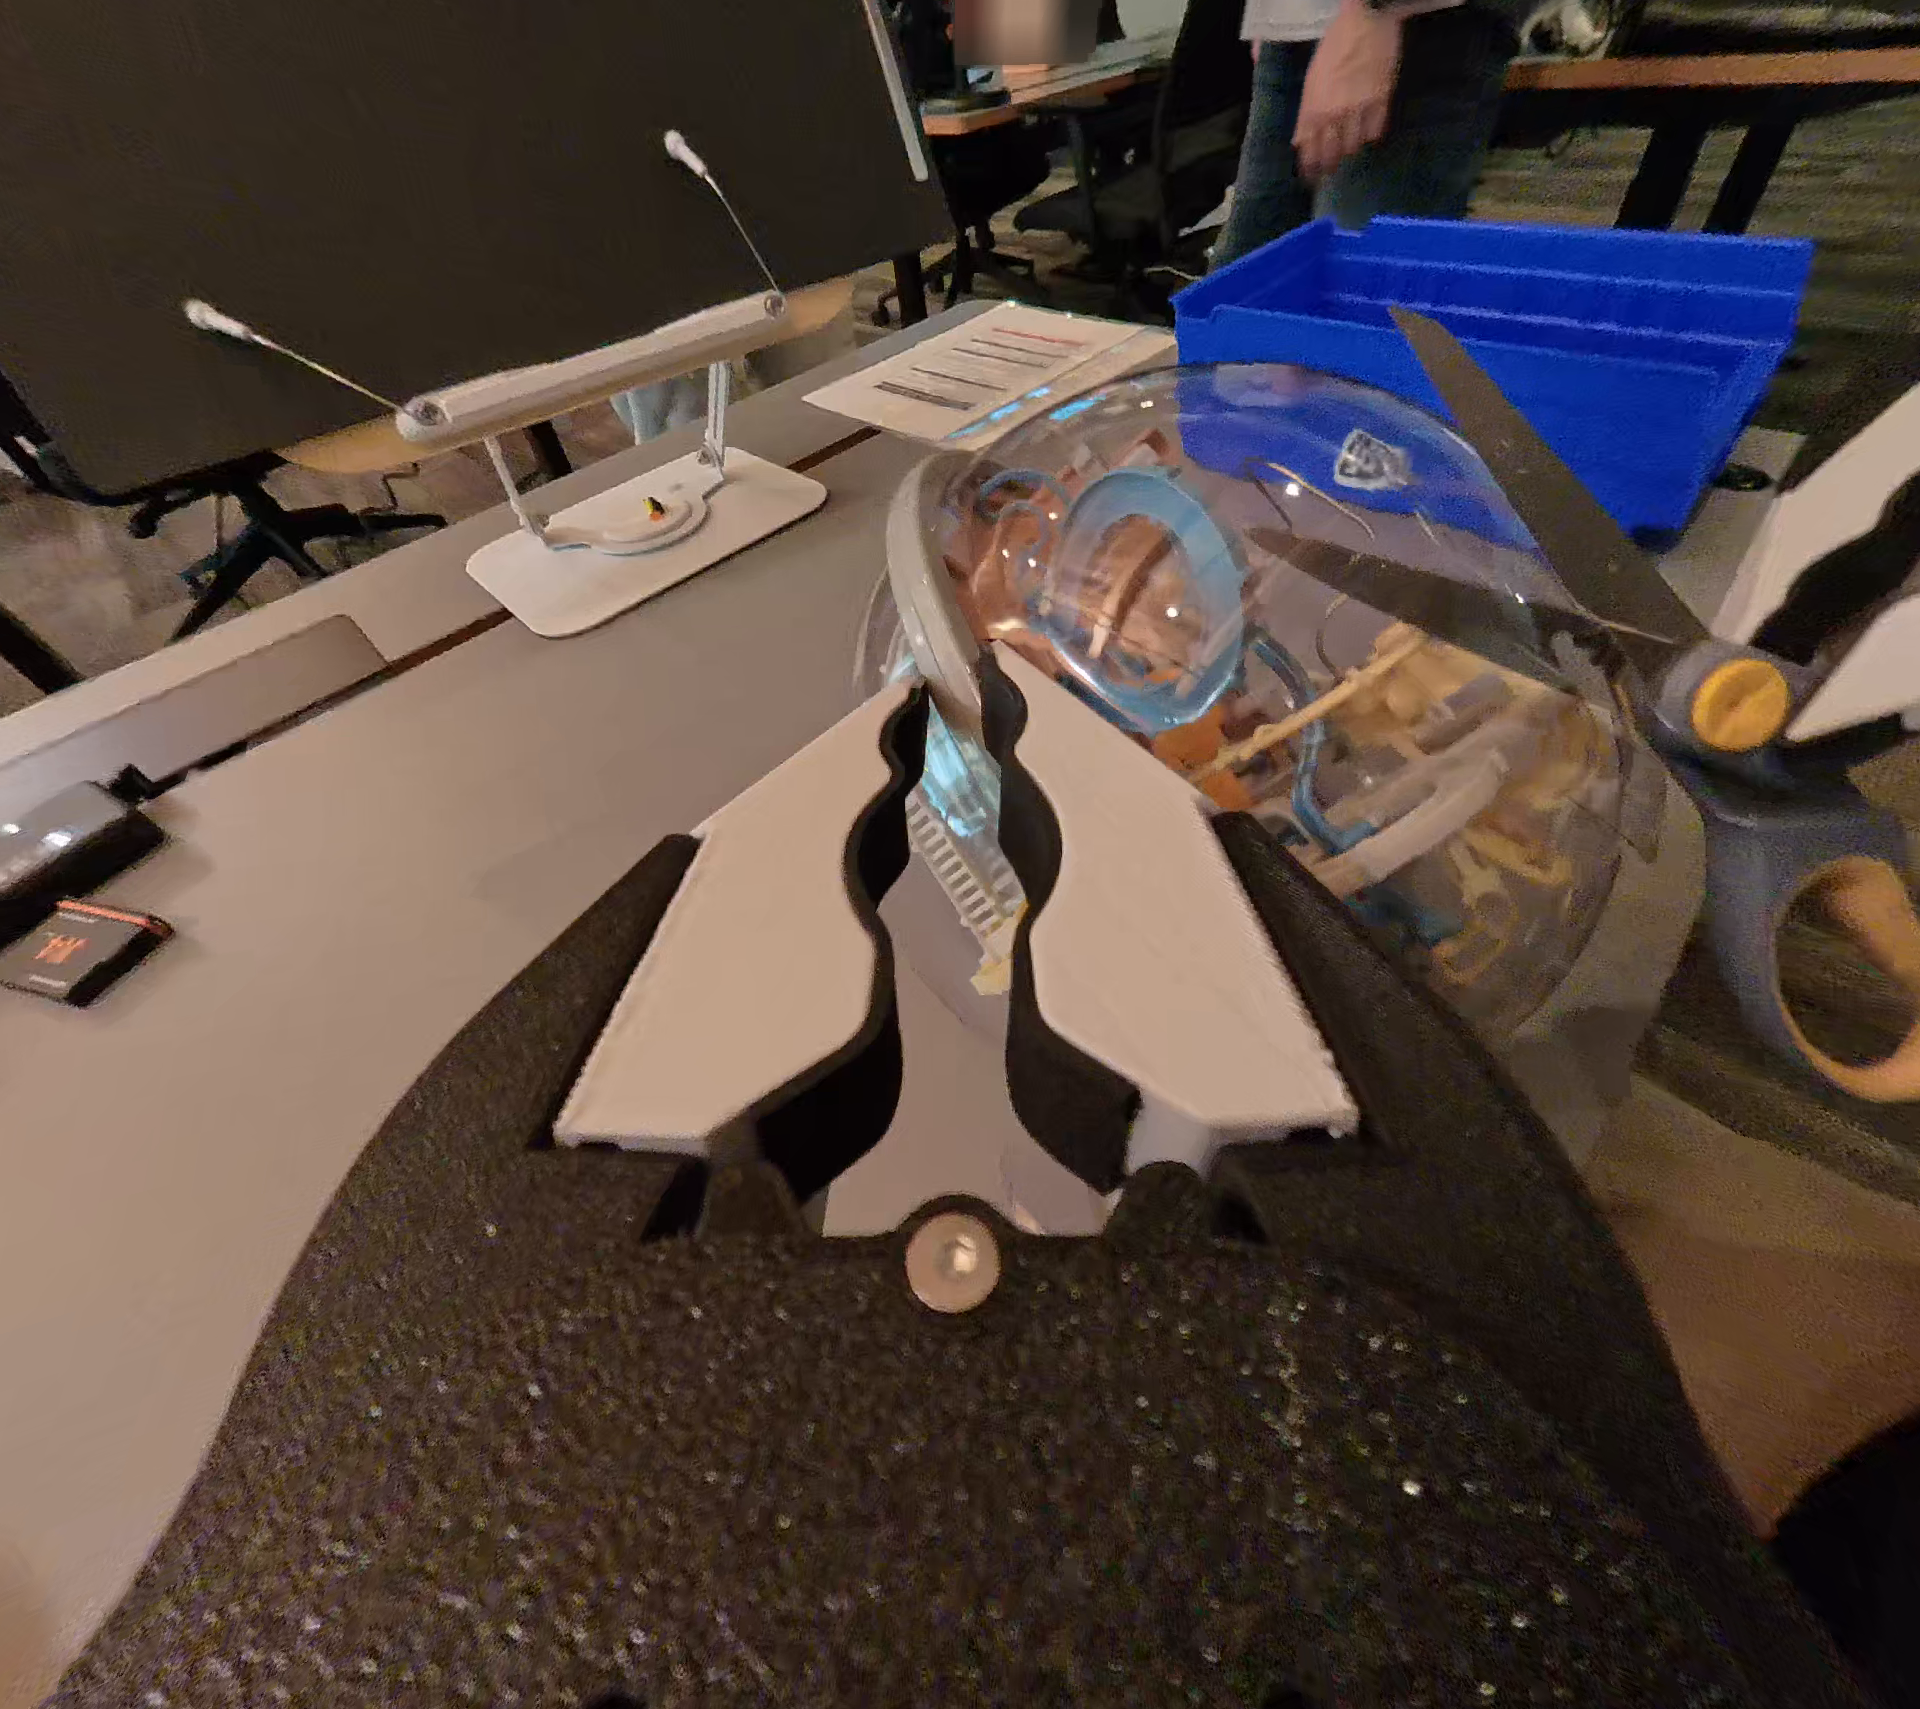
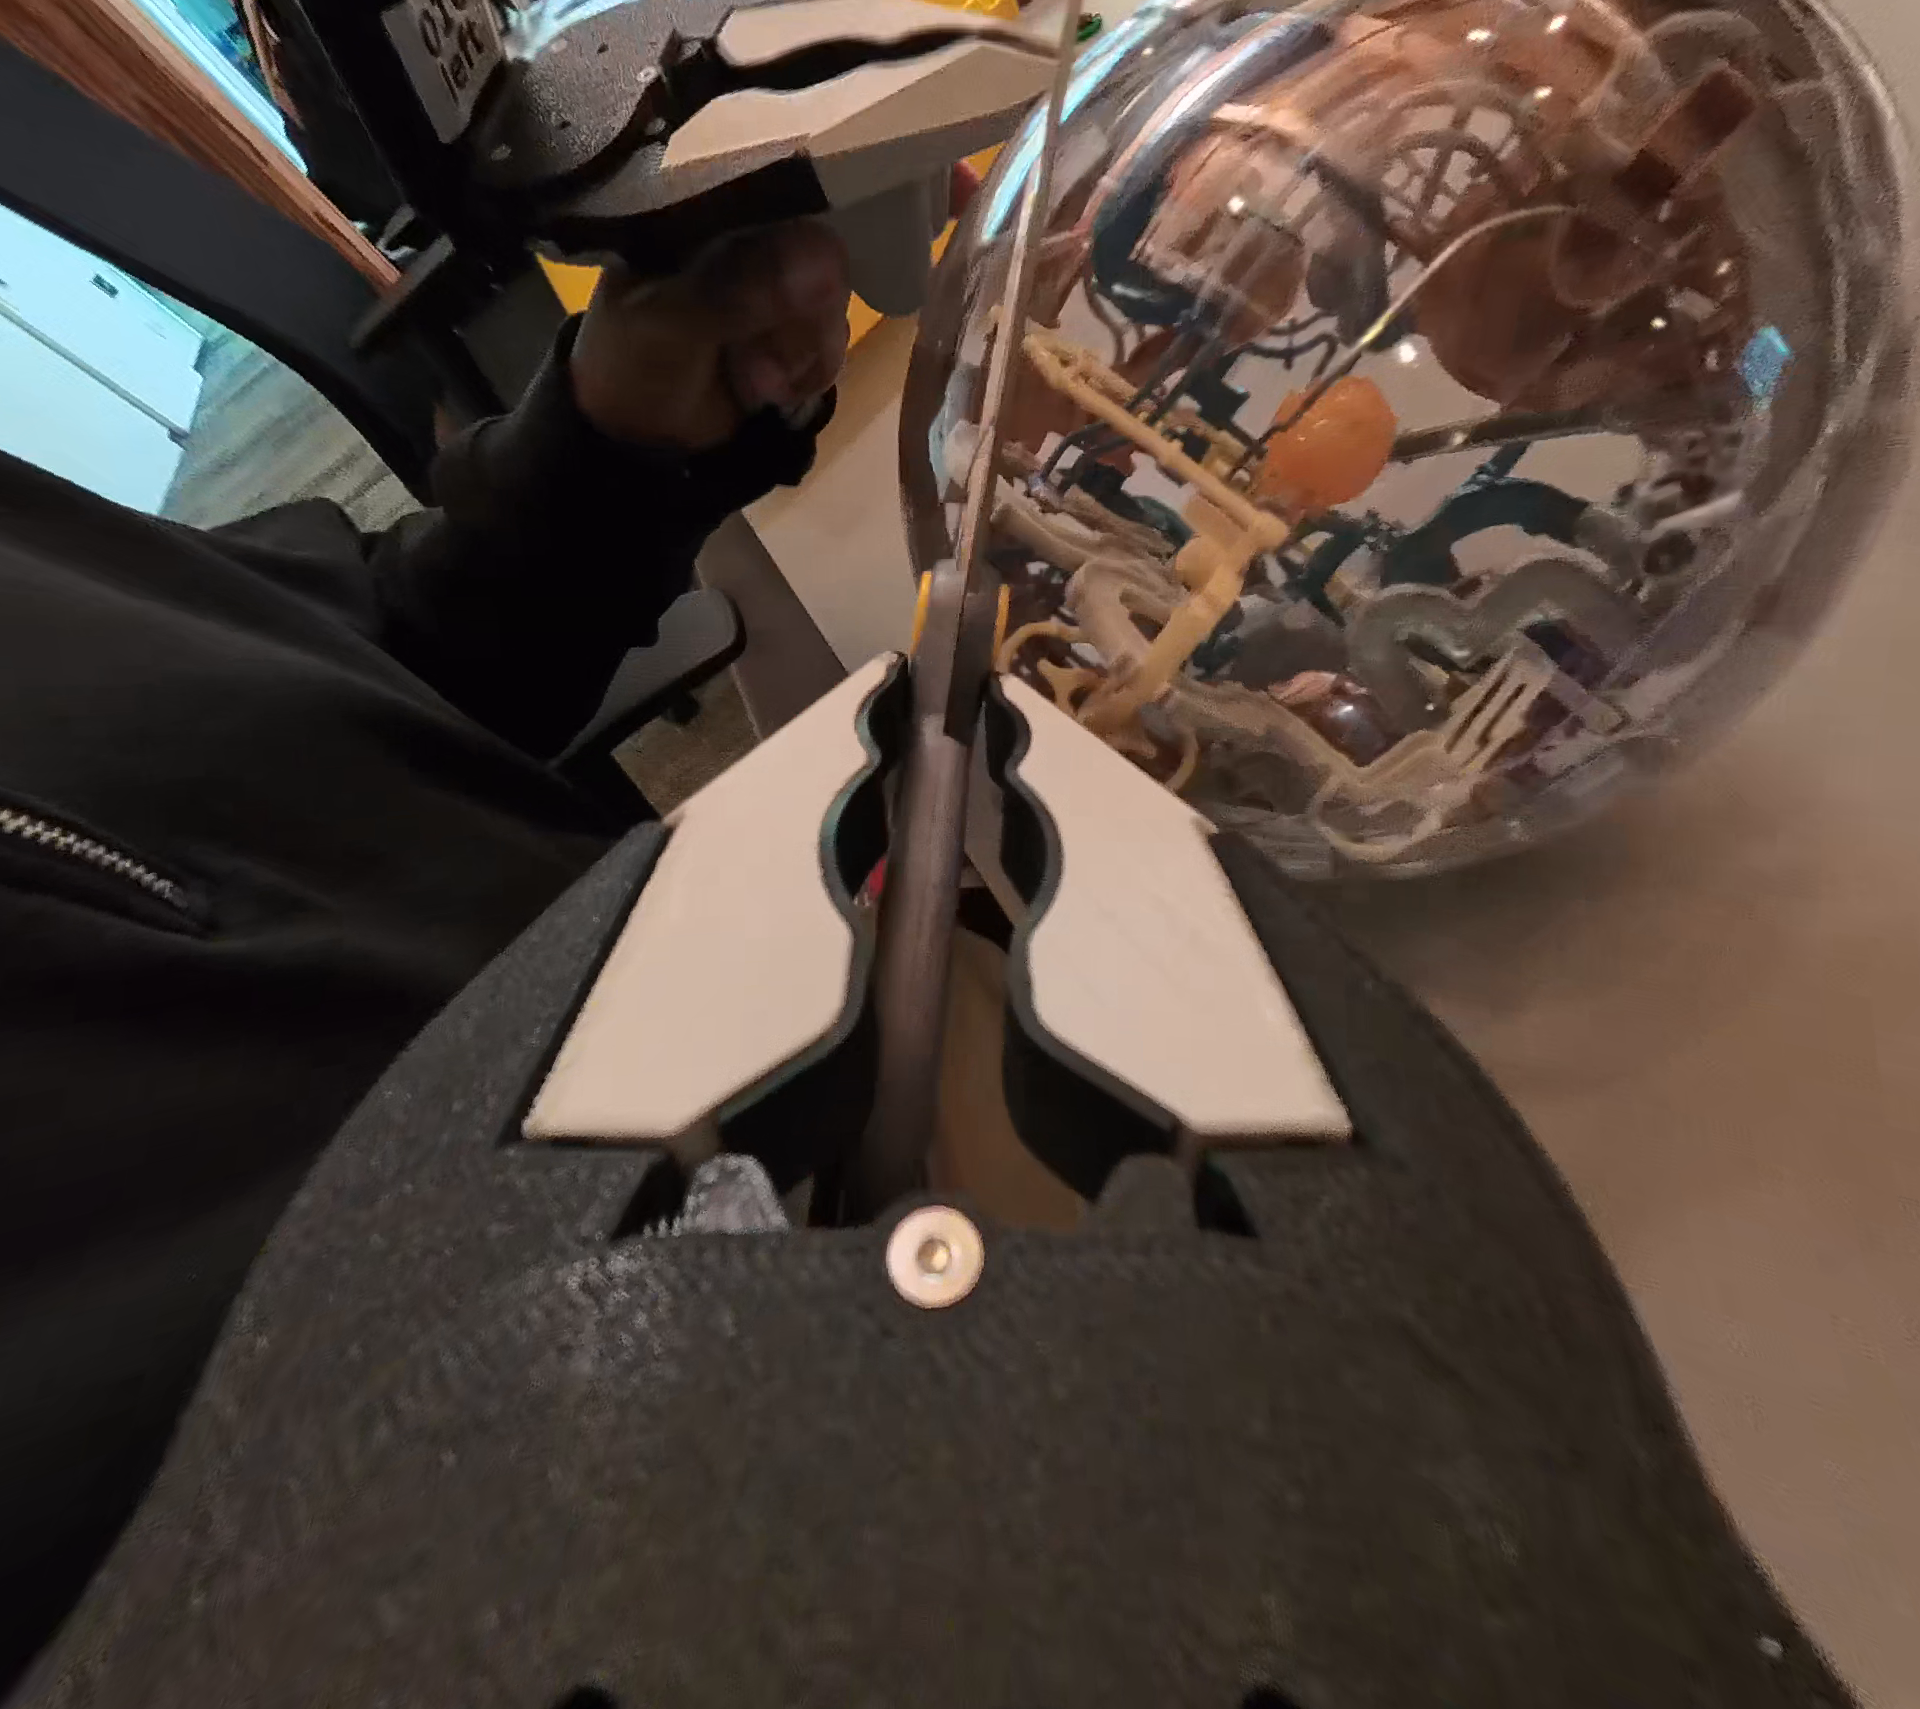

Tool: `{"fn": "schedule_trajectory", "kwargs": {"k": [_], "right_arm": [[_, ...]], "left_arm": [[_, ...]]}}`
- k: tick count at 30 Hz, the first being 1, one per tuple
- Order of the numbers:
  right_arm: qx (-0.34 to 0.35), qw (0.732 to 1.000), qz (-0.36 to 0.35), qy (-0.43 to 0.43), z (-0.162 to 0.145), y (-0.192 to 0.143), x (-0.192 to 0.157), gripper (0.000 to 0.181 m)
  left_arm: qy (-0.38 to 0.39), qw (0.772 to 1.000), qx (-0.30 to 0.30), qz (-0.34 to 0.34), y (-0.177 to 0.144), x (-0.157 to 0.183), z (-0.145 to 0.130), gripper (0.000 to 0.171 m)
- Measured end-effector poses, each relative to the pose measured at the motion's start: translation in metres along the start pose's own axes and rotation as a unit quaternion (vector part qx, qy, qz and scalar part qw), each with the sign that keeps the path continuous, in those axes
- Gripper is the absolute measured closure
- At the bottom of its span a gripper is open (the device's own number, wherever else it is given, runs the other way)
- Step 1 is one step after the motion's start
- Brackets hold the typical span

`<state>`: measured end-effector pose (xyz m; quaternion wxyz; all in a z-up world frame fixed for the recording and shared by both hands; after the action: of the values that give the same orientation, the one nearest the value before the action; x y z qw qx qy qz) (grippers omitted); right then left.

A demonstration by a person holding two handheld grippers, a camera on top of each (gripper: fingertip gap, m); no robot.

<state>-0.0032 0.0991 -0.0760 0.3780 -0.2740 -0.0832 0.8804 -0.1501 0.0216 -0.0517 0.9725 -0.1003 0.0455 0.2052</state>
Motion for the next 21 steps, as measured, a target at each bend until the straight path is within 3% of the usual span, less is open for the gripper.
{"fn": "schedule_trajectory", "kwargs": {"k": [7,12,16,19,21], "right_arm": [[0.001,1.000,0.006,0.016,0.008,0.007,-0.002,0.169],[0.038,0.998,-0.006,0.052,0.014,0.003,0.007,0.169],[0.073,0.993,0.006,0.091,0.012,0.004,0.009,0.169],[0.083,0.991,0.006,0.101,0.013,0.004,0.009,0.169],[0.082,0.991,0.005,0.101,0.012,0.006,0.008,0.169]], "left_arm": [[0.119,0.991,0.028,0.046,0.005,0.009,0.010,0.171],[-0.018,0.999,0.020,0.027,-0.004,-0.007,0.008,0.171],[-0.129,0.988,0.041,-0.070,-0.038,0.013,0.009,0.150],[-0.211,0.951,0.029,-0.224,-0.066,0.065,-0.003,0.150],[-0.250,0.931,-0.005,-0.265,-0.071,0.089,-0.023,0.149]]}}
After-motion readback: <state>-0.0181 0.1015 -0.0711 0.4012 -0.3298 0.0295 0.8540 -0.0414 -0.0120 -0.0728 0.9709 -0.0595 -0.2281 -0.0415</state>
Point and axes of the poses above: each gripper's, where its closed fingertips meet, y out along the fingers, z out of its top, x = y × z across the jaws, the point moved 3 cm from there along -y, back along the fingers, and after that the axes turned 5 degrees about z, right-handed, at the moved point
